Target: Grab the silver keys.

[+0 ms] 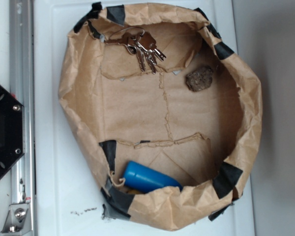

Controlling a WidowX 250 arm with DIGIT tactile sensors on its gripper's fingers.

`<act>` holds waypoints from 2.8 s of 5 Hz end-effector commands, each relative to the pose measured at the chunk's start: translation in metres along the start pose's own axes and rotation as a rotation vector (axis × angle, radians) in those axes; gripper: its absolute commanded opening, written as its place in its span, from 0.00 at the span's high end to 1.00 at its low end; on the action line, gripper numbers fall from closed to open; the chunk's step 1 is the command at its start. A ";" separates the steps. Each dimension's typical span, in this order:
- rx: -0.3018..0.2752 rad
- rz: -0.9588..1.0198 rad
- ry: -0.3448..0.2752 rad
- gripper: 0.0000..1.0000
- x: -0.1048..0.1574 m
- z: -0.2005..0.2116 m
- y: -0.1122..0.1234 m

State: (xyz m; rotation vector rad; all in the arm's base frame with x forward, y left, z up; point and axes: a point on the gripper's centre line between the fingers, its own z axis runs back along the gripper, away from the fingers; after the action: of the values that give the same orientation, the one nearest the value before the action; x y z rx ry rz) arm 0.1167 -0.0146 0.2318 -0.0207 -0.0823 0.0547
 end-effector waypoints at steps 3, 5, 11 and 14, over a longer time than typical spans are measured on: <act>0.100 0.425 -0.196 0.00 0.169 -0.073 0.046; 0.174 0.354 -0.135 0.00 0.131 -0.102 0.077; 0.208 0.298 -0.105 0.00 0.116 -0.113 0.075; 0.187 0.449 -0.058 0.00 0.149 -0.158 0.070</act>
State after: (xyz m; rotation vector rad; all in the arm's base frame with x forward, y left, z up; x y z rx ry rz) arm 0.2664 0.0559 0.0717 0.1675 -0.0868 0.5136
